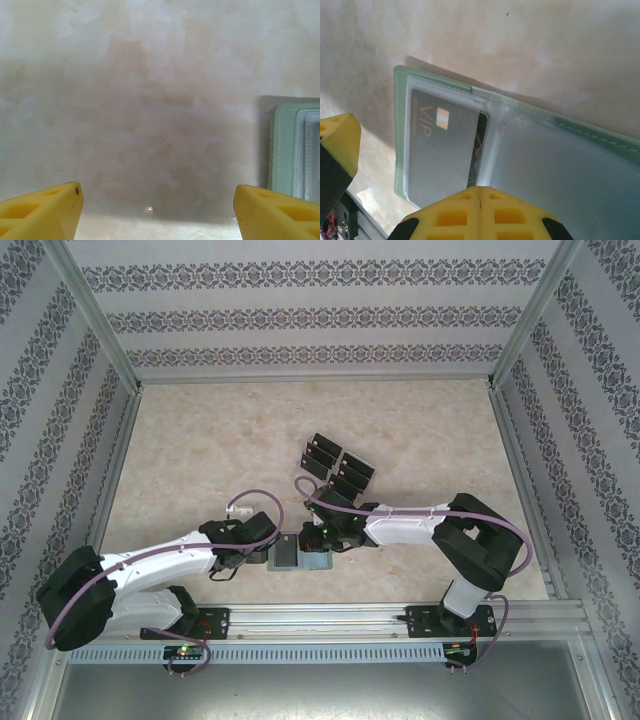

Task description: Put the credit cards into the card holder

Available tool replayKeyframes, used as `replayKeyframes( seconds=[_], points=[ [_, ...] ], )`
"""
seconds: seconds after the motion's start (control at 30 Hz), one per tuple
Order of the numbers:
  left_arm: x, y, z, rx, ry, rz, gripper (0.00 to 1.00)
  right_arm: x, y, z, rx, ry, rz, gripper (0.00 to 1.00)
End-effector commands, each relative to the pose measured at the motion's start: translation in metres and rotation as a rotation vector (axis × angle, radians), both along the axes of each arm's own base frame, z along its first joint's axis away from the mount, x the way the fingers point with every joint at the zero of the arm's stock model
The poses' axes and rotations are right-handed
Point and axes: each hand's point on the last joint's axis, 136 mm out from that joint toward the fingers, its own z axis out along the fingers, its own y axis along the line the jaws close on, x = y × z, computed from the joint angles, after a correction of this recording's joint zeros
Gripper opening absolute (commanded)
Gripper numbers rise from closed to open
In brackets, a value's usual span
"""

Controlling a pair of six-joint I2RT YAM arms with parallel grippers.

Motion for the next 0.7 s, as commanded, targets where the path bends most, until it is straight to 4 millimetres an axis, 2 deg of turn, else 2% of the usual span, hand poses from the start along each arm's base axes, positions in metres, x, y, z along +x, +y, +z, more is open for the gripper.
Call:
replayKeyframes(
  seconds=[0.0,0.4,0.67],
  points=[
    [0.000,0.006,-0.006,0.016,0.007,0.004,0.80,0.000,0.008,0.000,-0.008,-0.012,0.026,0.00],
    [-0.001,0.003,-0.011,0.004,0.014,-0.001,0.79,-0.005,0.018,-0.005,-0.012,0.002,0.049,0.00],
    [0.000,0.001,-0.013,0.001,0.016,-0.003,0.79,-0.003,0.022,0.004,-0.002,-0.008,0.060,0.00]
  ],
)
